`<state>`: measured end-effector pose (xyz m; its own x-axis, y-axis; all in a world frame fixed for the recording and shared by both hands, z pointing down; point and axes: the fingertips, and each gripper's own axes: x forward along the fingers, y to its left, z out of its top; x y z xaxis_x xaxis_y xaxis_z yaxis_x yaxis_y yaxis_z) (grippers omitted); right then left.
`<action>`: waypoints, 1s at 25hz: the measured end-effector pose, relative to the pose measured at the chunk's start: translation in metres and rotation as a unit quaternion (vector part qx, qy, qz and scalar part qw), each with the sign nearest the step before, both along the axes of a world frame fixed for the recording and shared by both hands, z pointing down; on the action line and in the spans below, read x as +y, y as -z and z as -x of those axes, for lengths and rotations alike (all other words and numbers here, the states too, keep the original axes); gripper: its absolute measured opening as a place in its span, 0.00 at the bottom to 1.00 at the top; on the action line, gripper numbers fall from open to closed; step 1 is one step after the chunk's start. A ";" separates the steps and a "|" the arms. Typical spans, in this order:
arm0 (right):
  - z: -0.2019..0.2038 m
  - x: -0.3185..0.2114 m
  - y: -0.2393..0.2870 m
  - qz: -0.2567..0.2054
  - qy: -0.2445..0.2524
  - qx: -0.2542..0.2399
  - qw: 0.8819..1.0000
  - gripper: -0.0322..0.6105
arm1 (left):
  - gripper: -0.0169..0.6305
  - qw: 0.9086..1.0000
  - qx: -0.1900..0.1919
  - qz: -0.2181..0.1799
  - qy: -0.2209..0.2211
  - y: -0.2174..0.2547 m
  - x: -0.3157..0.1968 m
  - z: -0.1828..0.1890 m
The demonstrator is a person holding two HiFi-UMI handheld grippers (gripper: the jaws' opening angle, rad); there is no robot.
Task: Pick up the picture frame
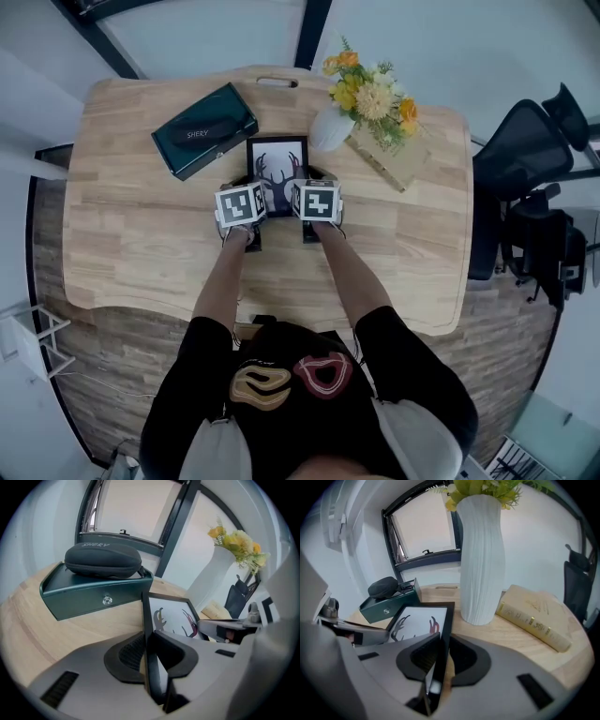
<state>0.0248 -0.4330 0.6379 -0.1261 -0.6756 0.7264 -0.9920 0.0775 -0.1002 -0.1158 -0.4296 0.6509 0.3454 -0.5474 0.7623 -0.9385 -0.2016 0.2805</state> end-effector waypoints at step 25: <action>-0.010 0.042 0.100 -0.109 0.031 -0.014 0.994 0.16 | 0.14 0.994 0.012 -0.104 0.015 0.099 0.044 -0.010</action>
<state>0.0344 -0.3908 0.5376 -0.1897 -0.8067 0.5598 -0.9818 0.1605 -0.1013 -0.1055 -0.3858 0.5521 0.3442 -0.7024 0.6230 -0.9381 -0.2305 0.2584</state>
